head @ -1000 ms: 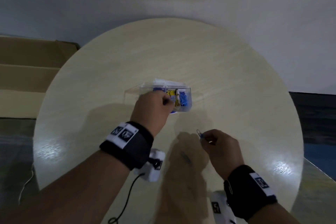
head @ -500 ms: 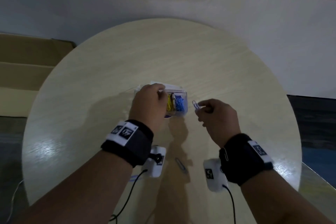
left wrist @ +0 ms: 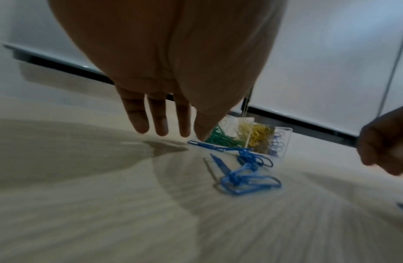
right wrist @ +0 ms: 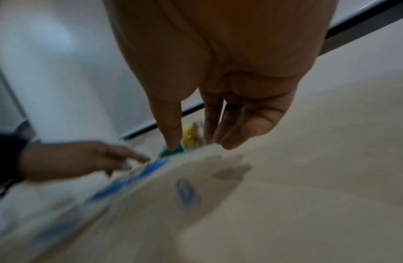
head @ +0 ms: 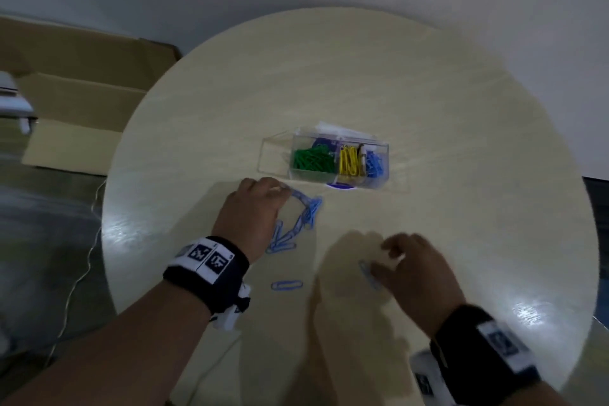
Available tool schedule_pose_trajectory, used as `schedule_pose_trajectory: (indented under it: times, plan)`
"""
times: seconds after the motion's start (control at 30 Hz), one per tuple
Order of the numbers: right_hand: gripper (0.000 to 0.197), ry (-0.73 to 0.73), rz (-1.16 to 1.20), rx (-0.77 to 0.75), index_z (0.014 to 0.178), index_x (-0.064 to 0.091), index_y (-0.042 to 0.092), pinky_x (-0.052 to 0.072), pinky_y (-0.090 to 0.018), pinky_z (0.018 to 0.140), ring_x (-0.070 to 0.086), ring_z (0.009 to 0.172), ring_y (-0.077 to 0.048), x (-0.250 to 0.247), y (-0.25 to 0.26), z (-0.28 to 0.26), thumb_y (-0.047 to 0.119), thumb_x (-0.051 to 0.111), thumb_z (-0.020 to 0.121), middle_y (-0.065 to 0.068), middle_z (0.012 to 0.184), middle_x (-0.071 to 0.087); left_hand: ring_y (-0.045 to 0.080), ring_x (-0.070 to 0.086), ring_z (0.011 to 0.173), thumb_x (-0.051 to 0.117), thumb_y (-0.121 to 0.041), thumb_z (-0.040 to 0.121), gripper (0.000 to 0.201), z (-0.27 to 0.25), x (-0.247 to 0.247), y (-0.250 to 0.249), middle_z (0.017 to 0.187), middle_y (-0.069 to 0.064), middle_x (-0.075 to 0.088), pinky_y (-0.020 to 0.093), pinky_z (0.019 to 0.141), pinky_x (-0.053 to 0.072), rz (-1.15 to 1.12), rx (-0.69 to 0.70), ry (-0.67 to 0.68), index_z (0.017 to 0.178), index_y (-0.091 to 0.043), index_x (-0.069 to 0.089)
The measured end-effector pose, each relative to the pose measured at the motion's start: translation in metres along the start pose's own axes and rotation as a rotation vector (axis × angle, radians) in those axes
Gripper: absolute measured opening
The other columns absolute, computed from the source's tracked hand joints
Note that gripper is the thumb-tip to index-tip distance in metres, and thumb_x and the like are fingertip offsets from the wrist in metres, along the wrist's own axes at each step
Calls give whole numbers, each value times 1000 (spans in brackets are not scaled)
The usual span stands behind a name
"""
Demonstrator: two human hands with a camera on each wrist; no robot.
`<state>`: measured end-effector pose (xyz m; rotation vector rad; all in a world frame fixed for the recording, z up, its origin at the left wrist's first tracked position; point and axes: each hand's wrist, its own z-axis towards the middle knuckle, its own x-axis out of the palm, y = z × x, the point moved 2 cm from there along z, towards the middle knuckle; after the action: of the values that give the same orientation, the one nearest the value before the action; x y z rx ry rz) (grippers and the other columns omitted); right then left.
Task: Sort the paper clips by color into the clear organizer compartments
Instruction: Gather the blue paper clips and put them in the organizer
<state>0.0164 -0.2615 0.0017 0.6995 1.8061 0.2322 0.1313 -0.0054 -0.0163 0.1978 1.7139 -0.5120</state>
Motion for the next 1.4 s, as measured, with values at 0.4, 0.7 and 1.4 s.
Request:
schedule_pose_trajectory:
  times: [0.4, 0.7, 1.4]
  plan:
    - [11, 114, -289, -206, 72, 60, 12, 43, -36, 62, 59, 70, -36, 30, 23, 4, 18, 56, 79, -12, 75, 58, 34, 56, 75, 60, -13, 83, 2, -36, -6, 30, 80, 8, 60, 41, 67, 47, -151, -71, -93, 82, -14, 58]
    - [15, 123, -346, -617, 82, 68, 6, 48, -41, 94, 61, 106, -34, 40, 95, 74, 7, 58, 70, -17, 118, 65, 21, 58, 86, 63, -13, 84, 12, -51, -6, 19, 88, -2, 58, 28, 75, 42, -365, -230, -9, 90, -20, 70]
    - [14, 65, -136, -171, 95, 66, 18, 43, -34, 70, 58, 86, -32, 27, 32, 19, 17, 59, 82, -8, 92, 59, 18, 63, 48, 67, -24, 88, 11, -28, -5, -17, 69, -2, 72, 32, 51, 51, -1016, -549, -171, 78, -20, 63]
